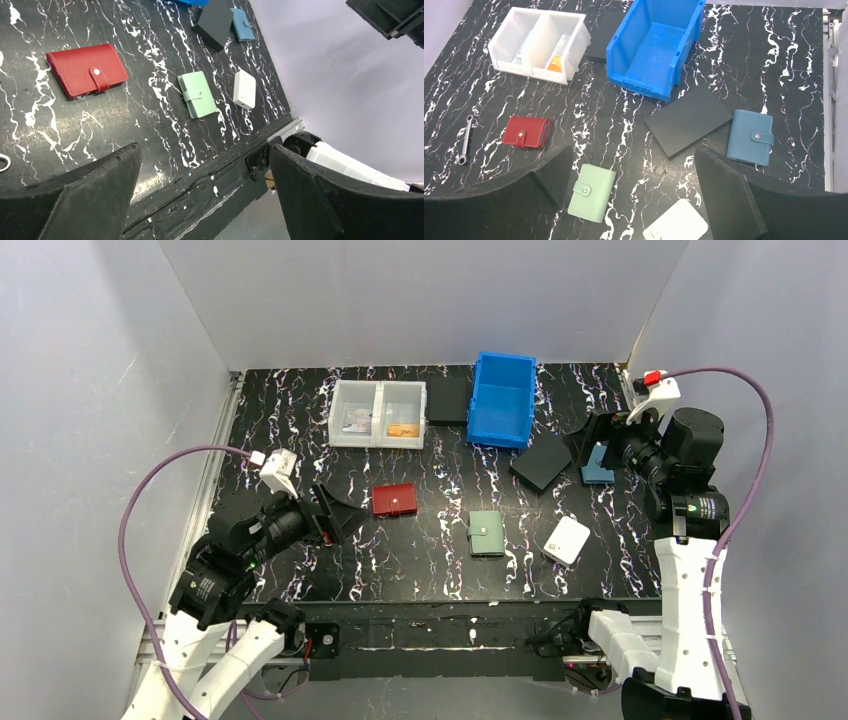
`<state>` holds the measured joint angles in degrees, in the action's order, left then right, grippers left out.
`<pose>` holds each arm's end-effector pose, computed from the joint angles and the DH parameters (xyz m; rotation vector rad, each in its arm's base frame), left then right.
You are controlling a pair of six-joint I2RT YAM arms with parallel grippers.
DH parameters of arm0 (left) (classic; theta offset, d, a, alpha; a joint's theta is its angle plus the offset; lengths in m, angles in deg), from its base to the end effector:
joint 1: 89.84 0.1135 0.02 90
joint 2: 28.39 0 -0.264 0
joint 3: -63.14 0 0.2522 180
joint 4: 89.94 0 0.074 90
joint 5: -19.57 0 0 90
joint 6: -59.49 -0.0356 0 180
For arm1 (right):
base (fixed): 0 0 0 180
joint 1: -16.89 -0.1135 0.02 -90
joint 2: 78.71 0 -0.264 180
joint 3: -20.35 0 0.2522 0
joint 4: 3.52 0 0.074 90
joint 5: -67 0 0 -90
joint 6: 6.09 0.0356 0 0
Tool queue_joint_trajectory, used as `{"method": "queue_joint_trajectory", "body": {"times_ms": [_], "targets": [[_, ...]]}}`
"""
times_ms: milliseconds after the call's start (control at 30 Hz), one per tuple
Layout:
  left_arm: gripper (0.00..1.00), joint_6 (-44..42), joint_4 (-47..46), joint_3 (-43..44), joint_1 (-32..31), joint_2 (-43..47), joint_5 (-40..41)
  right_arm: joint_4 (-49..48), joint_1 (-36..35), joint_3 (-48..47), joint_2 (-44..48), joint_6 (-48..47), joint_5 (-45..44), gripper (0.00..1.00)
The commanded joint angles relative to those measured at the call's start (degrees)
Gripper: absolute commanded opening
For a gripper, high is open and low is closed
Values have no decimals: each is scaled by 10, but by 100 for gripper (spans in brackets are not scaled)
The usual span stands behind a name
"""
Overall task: Take the credit cards out of the card holder
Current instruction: Open the card holder at the center of the board.
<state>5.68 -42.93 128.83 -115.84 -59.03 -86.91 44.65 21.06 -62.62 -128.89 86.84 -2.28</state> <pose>0.0900 -0.0552 0.3705 0.0528 1.8913 -1.0195 0.1669 0.0005 0.4244 -0.1400 1.8276 0.3169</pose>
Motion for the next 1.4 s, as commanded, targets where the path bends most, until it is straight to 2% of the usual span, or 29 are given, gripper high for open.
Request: {"method": "queue_joint_trajectory", "body": {"times_ms": [0,200,467,667,867,1033,1167,1367], "targets": [[99,36,-52,-29,-2,12,17,-12,6,-18,7,4,-10,100],[99,51,-60,-49,-2,25,-20,-8,30,-7,6,-24,67,100],[99,56,-43,-64,-9,-19,-97,72,46,16,-24,-213,271,100],[99,23,-39,-56,-103,-98,9,113,45,48,-76,-323,312,100],[99,-9,-50,-19,-228,-212,130,51,42,113,-123,-342,375,100],[99,12,-148,-63,-240,-225,135,-50,40,178,-139,-293,403,100],[99,40,-207,-98,-241,-222,141,-95,40,209,-145,-286,417,100],[99,74,-253,-136,-250,-224,146,-62,41,215,-145,-329,404,100]]}}
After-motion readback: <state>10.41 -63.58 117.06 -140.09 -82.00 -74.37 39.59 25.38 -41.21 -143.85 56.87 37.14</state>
